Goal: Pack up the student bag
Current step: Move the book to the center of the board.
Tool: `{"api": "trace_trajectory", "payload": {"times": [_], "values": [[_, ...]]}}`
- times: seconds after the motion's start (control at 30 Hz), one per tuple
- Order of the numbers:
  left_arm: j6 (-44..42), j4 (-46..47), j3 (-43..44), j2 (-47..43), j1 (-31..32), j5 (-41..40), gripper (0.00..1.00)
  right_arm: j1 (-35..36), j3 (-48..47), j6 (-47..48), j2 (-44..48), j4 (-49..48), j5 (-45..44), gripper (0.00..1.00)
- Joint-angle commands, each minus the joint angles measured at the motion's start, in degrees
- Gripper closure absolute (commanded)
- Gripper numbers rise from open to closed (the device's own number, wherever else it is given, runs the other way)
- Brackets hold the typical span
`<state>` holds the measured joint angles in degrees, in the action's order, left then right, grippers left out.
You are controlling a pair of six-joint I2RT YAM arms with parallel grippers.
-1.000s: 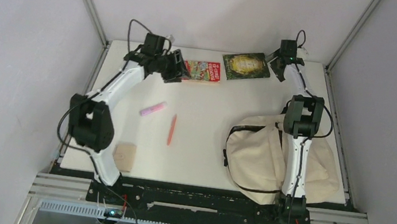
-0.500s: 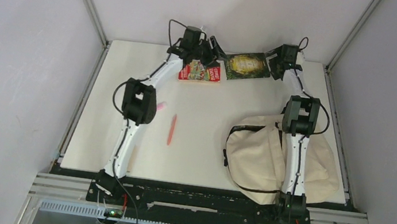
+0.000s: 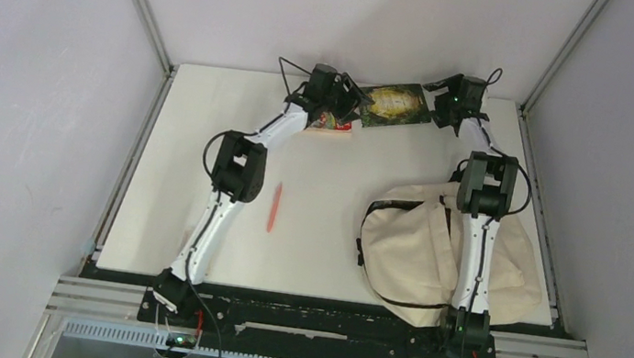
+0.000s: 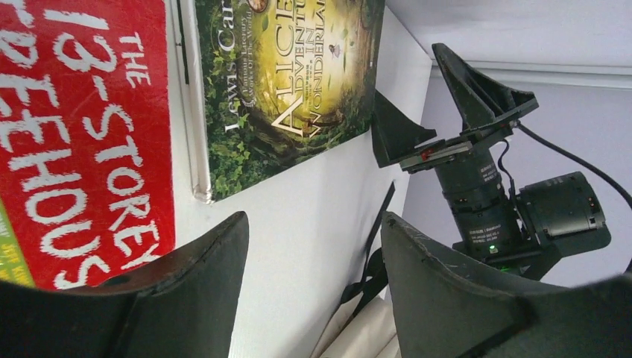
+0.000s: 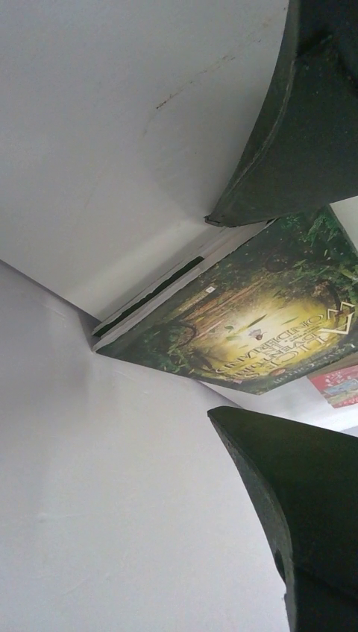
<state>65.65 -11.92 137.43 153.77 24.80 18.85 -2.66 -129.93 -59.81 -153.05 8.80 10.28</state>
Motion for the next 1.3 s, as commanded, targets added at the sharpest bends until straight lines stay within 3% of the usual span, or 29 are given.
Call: {"api": "trace_trajectory", "payload": {"times": [0.0,0.5,0.8,1.13,1.27], "values": [[3.0,1.8,4.6,0.6,0.7,-5.2,0.31,-0.9,3.6,0.2,1.8,2.1,1.5,0.0],[5.5,-0.8,4.8,4.0,1.8,-11.4,0.33,-1.5,5.7,0.0,3.0,0.4,5.1,0.0],[9.8,2.7,7.0,7.6,2.3,-13.1,0.35,-1.5,6.9,-0.1,3.8,-0.5,9.0,0.0],[7.7,4.8,6.0,6.6,3.3,-9.5,0.38,-1.2,15.2,2.7,8.7,-3.8,16.2,0.01],[4.0,6.5,-0.7,1.7,4.1,-6.8,0.39,-0.5,18.1,5.5,11.2,-2.6,19.0,0.01]]}}
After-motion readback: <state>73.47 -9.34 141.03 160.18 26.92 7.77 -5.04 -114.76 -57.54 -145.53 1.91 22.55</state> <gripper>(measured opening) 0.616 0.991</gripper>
